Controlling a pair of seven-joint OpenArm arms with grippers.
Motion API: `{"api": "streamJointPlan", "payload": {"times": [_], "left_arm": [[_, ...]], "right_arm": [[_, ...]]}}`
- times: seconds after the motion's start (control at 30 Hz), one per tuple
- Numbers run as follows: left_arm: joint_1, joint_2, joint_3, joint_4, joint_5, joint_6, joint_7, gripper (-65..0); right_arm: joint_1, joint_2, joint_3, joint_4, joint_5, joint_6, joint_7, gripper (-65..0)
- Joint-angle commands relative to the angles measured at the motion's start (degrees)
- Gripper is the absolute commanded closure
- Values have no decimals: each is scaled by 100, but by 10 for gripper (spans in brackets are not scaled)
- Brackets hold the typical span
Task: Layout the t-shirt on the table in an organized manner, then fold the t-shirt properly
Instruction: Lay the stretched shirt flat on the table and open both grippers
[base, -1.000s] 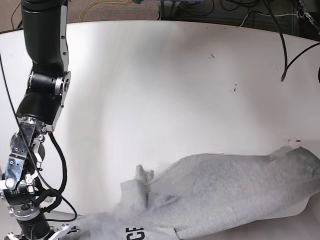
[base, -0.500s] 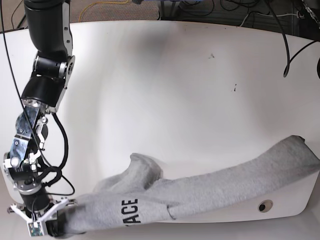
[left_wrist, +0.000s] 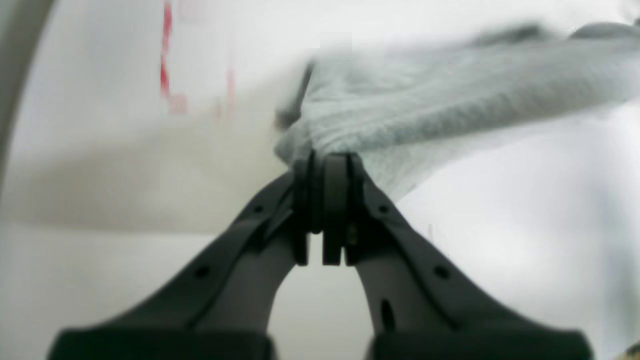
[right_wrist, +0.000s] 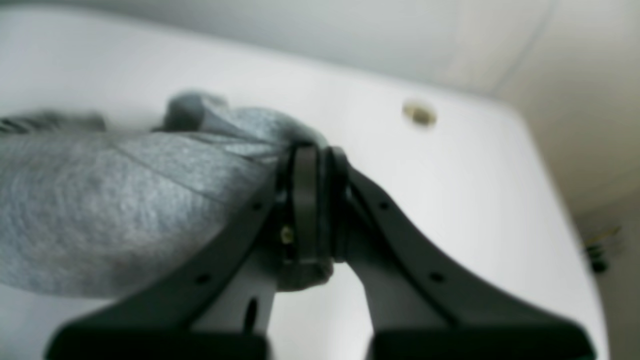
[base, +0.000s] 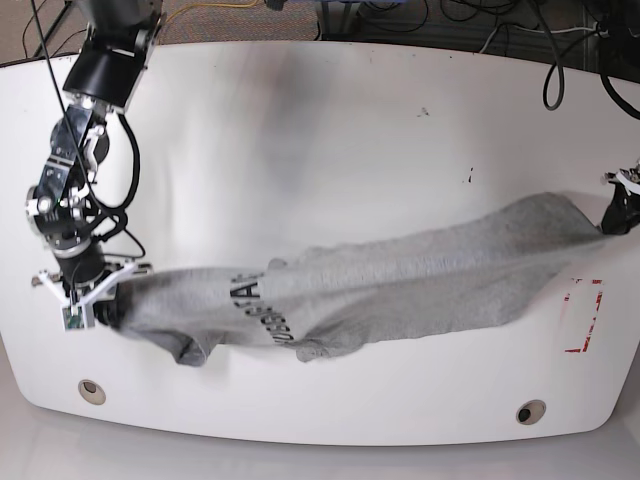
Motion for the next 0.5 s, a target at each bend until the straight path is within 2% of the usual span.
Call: {"api": "streamJointPlan", "payload": {"times": [0.0, 0.13, 0.47], "left_arm": [[272, -64, -87, 68, 155, -280, -129, 0], [615, 85, -105, 68, 550, -684, -129, 0], [1196, 586, -456, 77, 1676, -1308, -103, 0]], "right_arm": [[-333, 117, 195, 188, 218, -70, 207, -2], [-974, 117, 371, 241, 544, -70, 207, -2], [-2056, 117, 582, 293, 983, -70, 207, -2]]}}
